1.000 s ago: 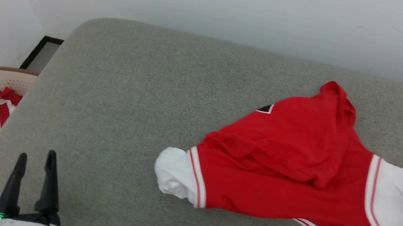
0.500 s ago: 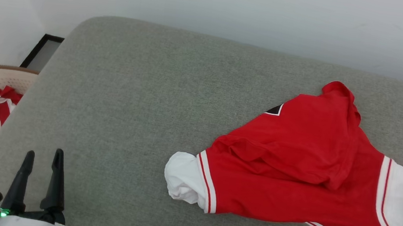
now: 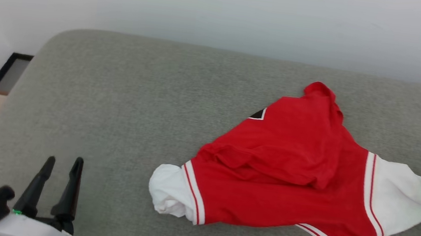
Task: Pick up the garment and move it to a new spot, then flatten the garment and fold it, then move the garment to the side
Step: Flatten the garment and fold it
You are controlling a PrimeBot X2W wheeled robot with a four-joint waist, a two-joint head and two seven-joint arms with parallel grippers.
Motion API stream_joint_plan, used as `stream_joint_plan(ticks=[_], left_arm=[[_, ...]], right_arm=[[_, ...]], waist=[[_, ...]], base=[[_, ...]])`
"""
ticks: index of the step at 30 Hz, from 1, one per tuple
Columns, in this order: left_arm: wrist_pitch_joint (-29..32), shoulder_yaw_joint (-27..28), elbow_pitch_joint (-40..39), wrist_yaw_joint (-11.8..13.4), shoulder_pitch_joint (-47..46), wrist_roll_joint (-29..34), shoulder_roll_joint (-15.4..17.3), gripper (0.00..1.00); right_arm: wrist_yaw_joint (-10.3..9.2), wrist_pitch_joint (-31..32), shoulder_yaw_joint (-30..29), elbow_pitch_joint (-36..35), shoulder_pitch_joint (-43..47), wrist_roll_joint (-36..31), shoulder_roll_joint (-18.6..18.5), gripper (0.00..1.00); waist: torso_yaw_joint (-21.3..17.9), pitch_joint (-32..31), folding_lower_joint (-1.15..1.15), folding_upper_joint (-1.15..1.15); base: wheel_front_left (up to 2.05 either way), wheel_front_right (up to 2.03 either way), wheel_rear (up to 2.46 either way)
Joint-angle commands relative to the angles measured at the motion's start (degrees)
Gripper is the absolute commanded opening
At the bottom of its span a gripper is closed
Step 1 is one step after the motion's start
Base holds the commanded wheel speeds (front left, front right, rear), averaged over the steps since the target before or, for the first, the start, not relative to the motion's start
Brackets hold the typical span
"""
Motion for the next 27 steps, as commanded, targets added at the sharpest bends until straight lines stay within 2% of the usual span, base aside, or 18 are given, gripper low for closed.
stream_joint_plan(ticks=[1,8,12,19,27], left_arm=[[1.6,-0.9,-0.7,-0.2,-1.2,-1.7,1.5,1.0],[11.7,-4.5,-1.5,-0.2,-3.8,-9.0,6.6,1.0],[19.0,-6.1,-0.7,0.2,-4.5,-12.9,8.3,1.0],[30.1,-8.8,0.3,2.9,-5.9,-15.4,10.1,1.0],[35.6,-10.9,2.0,4.8,-8.6,-15.6,10.4,1.0]], right_arm=[[-0.07,-2.1,1.0,-2.1,1.1,1.0,0.4,1.0],[-0.07,-12.6,1.2,-12.1,4.8,2.3,2.6,1.0],[-0.07,-16.0,-0.4,-17.0,7.9,1.5,5.1,1.0],[-0.07,-15.9,-3.3,-25.9,13.7,0.0,9.1,1.0],[-0.07,-14.2,-5.8,-33.4,18.4,-0.8,12.8,1.0]], waist=[[-2.1,-0.4,0.0,0.0],[-5.6,0.3,0.0,0.0],[-7.4,0.6,0.0,0.0],[-9.6,1.5,0.0,0.0],[-11.4,3.1,0.0,0.0]], base=[[0.0,0.0,0.0],[0.0,0.0,0.0],[0.0,0.0,0.0],[0.0,0.0,0.0],[0.0,0.0,0.0]])
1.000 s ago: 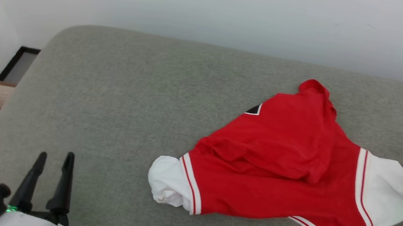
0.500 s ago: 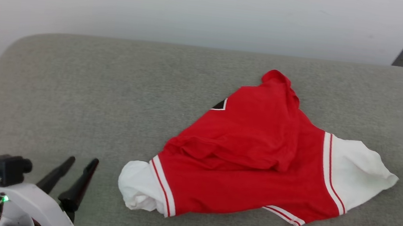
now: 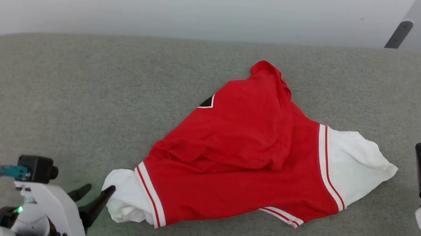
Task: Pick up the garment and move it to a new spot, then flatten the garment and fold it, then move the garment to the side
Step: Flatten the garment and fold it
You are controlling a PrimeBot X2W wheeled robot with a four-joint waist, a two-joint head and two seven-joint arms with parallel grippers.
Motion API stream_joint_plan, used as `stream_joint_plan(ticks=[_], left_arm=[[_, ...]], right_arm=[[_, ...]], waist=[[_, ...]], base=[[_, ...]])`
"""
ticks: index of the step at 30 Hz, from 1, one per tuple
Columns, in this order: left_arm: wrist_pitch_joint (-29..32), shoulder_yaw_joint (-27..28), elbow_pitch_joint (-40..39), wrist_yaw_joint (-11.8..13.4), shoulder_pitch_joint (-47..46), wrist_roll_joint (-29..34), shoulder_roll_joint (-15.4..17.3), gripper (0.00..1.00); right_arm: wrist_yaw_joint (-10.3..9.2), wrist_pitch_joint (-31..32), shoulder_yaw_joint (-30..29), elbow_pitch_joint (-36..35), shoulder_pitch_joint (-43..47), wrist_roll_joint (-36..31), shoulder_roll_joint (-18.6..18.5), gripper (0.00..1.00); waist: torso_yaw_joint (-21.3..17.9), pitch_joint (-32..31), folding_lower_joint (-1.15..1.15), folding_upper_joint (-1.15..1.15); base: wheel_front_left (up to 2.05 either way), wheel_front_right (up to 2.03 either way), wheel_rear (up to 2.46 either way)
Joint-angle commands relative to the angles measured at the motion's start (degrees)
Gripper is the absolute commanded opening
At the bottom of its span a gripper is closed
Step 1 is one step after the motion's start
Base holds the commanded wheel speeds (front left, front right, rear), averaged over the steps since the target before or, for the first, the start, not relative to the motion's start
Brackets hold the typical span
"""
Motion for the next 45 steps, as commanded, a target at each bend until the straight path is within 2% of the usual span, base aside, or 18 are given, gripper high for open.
stream_joint_plan(ticks=[1,12,18,19,20,23,26,31,36,45], left_arm=[[0.9,-0.6,0.7,0.4,-1.5,0.2,0.1,1.0],[6.1,-5.6,8.4,0.9,-6.7,4.1,0.9,1.0],[8.0,-7.9,14.7,1.2,-8.8,4.8,-0.6,1.0],[8.4,-8.0,15.7,1.2,-8.9,3.9,-1.4,0.96],[9.0,-8.1,16.5,1.1,-9.1,3.3,-2.0,0.79],[10.7,-9.0,18.4,0.3,-9.0,1.7,-3.9,0.0],[12.7,-10.1,19.4,-0.2,-9.0,0.6,-5.3,0.0],[11.9,-10.9,20.1,-0.9,-10.1,0.9,-6.0,0.0],[10.5,-11.3,20.3,-2.0,-11.5,1.0,-6.7,0.0],[9.1,-12.9,20.8,-3.3,-14.4,1.4,-8.1,0.0]], right_arm=[[-0.06,0.6,-0.8,-1.2,1.2,-0.6,0.8,1.0],[-0.05,2.0,-1.2,-4.4,2.7,-0.8,2.5,1.0],[-0.06,3.0,-1.3,-5.5,3.4,-0.5,3.1,1.0],[-0.06,3.2,-1.3,-5.8,3.5,-0.5,3.2,1.0],[-0.05,3.6,-1.3,-6.0,3.5,-0.5,3.2,1.0],[-0.05,5.5,-0.8,-6.6,3.2,-0.2,2.7,1.0],[-0.05,8.6,-0.6,-6.5,2.5,0.0,2.0,1.0],[-0.05,15.6,0.0,-4.9,0.4,0.9,0.6,1.0],[-0.06,23.4,1.1,-0.3,-3.7,2.8,-1.9,1.0],[-0.05,32.1,3.2,11.7,-12.1,4.1,-5.5,1.0]], waist=[[-0.7,0.9,0.0,0.0],[-1.6,2.6,0.0,0.0],[-2.1,3.3,0.0,0.0],[-2.1,3.3,0.0,0.0],[-2.1,3.4,0.0,0.0],[-2.0,3.6,0.0,0.0],[-1.6,3.9,0.0,0.0],[-1.0,4.6,0.0,0.0],[0.0,5.3,0.0,0.0],[2.7,7.7,0.0,0.0]], base=[[0.0,0.0,0.0],[0.0,0.0,0.0],[0.0,0.0,0.0],[0.0,0.0,0.0],[0.0,0.0,0.0],[0.0,0.0,0.0],[0.0,0.0,0.0],[0.0,0.0,0.0],[0.0,0.0,0.0],[0.0,0.0,0.0]])
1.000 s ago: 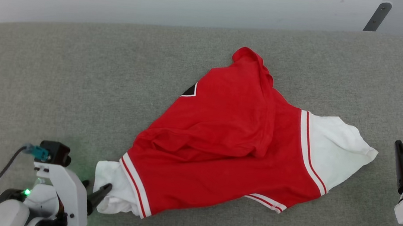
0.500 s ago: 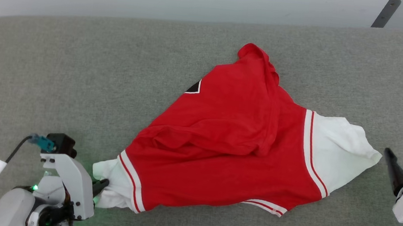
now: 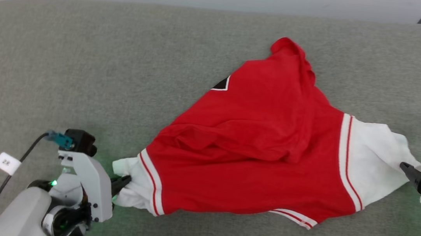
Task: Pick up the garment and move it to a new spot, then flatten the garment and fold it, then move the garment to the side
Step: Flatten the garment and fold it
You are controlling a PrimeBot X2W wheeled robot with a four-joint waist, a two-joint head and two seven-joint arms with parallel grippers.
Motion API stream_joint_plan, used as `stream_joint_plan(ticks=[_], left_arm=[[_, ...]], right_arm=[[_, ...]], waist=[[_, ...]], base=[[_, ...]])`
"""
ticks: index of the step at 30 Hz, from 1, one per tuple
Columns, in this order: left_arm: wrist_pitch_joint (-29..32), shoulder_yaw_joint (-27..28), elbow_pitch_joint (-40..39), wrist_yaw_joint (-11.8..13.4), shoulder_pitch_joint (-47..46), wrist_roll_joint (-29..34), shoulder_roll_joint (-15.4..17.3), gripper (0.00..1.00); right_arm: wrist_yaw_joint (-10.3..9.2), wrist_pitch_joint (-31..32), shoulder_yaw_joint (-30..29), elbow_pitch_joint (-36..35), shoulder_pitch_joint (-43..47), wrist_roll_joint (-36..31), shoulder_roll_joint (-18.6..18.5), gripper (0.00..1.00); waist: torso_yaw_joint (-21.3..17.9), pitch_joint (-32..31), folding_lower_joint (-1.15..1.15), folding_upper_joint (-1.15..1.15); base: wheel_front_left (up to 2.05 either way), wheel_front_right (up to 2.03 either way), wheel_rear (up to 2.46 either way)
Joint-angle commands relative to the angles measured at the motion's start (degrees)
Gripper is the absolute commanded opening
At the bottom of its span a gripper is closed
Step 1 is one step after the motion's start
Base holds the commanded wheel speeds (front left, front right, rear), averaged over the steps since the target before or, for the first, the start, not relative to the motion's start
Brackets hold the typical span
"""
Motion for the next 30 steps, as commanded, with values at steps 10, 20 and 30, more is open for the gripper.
stream_joint_plan(ticks=[10,20,30], left_arm=[[-0.6,-4.0,2.9,-0.9,-0.7,-0.1,-4.1,0.0],[0.5,-5.1,3.3,-1.5,-2.0,-1.5,-2.9,0.0],[9.2,-2.7,-5.2,-0.9,-12.6,-4.5,1.1,0.0]], right_arm=[[-0.04,1.1,2.8,15.1,-6.8,-1.4,-1.6,1.0],[0.0,5.9,5.6,25.2,-9.8,0.3,-1.3,0.0],[-0.02,9.8,9.9,17.1,-16.1,14.7,-2.4,0.0]], waist=[[3.0,2.9,0.0,0.0],[3.2,1.8,0.0,0.0],[2.2,-5.6,0.0,0.0]], base=[[0.0,0.0,0.0],[0.0,0.0,0.0],[0.0,0.0,0.0]])
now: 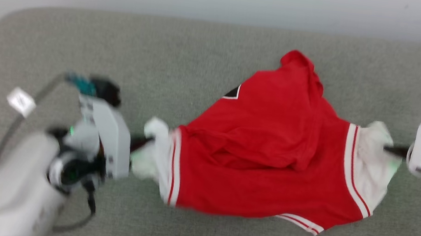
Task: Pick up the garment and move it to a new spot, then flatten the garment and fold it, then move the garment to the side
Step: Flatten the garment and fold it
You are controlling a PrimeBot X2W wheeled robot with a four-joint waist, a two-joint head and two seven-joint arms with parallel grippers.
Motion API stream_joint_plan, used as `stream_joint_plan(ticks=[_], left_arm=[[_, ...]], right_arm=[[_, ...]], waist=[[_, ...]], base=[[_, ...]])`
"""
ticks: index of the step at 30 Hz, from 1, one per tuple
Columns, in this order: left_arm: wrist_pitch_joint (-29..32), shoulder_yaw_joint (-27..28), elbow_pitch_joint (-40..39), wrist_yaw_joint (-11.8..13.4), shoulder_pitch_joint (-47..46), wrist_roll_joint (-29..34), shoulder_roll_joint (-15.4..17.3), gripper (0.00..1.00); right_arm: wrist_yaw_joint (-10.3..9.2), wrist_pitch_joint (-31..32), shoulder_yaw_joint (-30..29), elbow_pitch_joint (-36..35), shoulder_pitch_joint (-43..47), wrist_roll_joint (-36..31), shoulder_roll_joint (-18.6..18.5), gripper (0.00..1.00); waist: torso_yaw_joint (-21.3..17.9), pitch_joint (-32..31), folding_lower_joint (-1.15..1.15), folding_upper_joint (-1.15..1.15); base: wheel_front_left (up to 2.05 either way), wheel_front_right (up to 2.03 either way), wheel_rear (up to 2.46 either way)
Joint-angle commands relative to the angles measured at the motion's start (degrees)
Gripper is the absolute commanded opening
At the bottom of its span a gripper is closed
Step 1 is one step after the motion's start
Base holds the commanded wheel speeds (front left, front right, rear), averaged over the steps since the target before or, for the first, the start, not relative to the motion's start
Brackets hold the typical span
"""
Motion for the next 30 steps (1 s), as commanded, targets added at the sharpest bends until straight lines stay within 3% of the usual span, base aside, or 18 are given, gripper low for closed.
stream_joint_plan(ticks=[1,8,14,24,30], left_arm=[[1.9,0.5,-1.8,0.4,-3.2,-0.5,0.6,0.0],[6.5,0.1,-3.5,0.9,-15.4,1.1,1.3,0.0],[5.4,-0.2,0.1,0.3,-24.2,3.5,1.0,0.0],[-2.8,-1.2,11.8,-0.4,-38.5,9.3,1.0,0.0],[-6.4,-3.0,19.4,-0.7,-43.0,12.5,2.6,0.0]], right_arm=[[0.0,0.1,1.4,-2.2,-1.7,1.7,-0.8,0.0],[0.0,-3.5,2.6,-5.8,-7.9,6.9,-2.0,0.0],[0.0,-12.6,4.7,-4.5,-13.7,6.2,-2.5,0.0],[0.0,-33.6,14.7,2.6,-25.1,2.8,-3.1,0.0],[-0.01,-38.4,19.2,14.1,-30.2,-2.3,-4.6,0.0]], waist=[[-0.6,-4.0,0.0,0.0],[-0.7,-9.6,0.0,0.0],[-0.8,-12.3,0.0,0.0],[-1.2,-14.6,0.0,0.0],[-0.9,-15.7,0.0,0.0]], base=[[0.0,0.0,0.0],[0.0,0.0,0.0],[0.0,0.0,0.0],[0.0,0.0,0.0],[0.0,0.0,0.0]])
